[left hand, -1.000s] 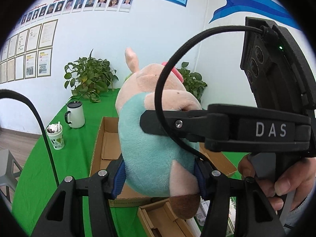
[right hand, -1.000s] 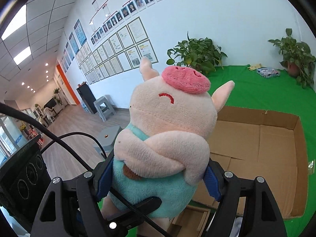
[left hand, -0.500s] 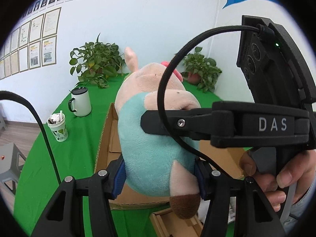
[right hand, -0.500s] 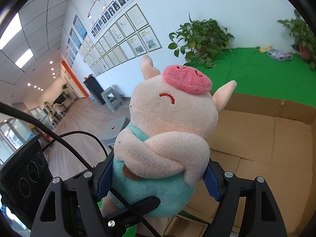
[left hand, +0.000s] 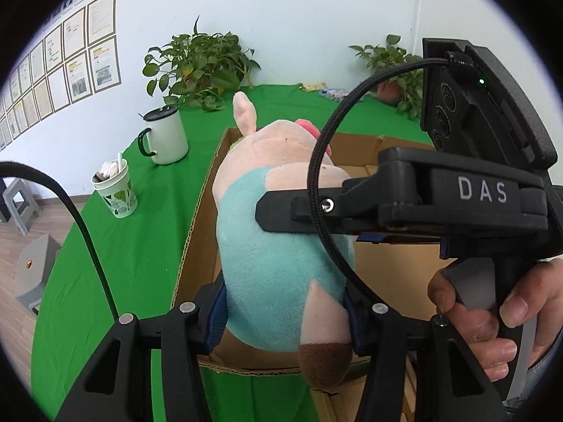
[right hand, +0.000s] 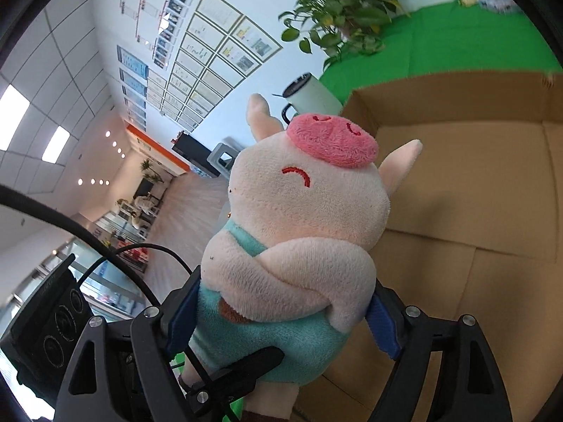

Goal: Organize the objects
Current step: 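Carry the plush pig with the right gripper over the large cardboard box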

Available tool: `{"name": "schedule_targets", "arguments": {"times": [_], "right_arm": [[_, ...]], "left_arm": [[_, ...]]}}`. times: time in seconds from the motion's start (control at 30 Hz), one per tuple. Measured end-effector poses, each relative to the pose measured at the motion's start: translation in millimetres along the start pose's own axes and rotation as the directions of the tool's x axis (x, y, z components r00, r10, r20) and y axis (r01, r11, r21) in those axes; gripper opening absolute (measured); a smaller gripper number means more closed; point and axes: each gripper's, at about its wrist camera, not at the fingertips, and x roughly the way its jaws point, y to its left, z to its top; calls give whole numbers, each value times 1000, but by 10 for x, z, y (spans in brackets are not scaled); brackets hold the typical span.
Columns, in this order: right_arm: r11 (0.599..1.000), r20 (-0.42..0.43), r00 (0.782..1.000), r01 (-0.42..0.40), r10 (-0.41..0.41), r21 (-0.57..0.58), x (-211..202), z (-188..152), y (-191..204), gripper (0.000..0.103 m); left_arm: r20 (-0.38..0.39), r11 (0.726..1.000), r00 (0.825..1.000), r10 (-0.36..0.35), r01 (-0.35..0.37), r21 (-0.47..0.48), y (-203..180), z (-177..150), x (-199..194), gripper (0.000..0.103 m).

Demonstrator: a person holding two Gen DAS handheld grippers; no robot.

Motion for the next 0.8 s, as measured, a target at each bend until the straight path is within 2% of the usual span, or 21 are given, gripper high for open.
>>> {"name": "schedule_targets", "arguments": {"times": [0.17,0.33,0.5,0.53,0.57,0.63,0.8], "right_arm": [[999,-17,1000,-20,21,36,203,11,-266,85],[999,-36,999,-22,24,41,377,155,-348,87],[998,-36,999,-1,3,59,449,260,-394,88],[998,-35,999,17,-15,65,443,265,-407,88],[997,-41,998,40,-37,72,469,278,-438,87],[996,-72,997,38,-32,85,545,275,-499,82],[995,-87,996,37,-29,95,652,280,-546,80]], "left_arm": [[-21,1000,1000,23,-23,12,-10,-48,93,51],[-33,997,997,68,-67,27,-31,-77,124,51],[-76,991,988,137,-137,10,54,-122,242,51],[-86,992,989,124,-124,1,75,-139,263,51],[-98,994,989,111,-112,-9,79,-153,274,51],[-117,993,987,114,-115,-4,60,-197,319,51],[-115,990,984,140,-139,17,9,-224,333,51]]}}
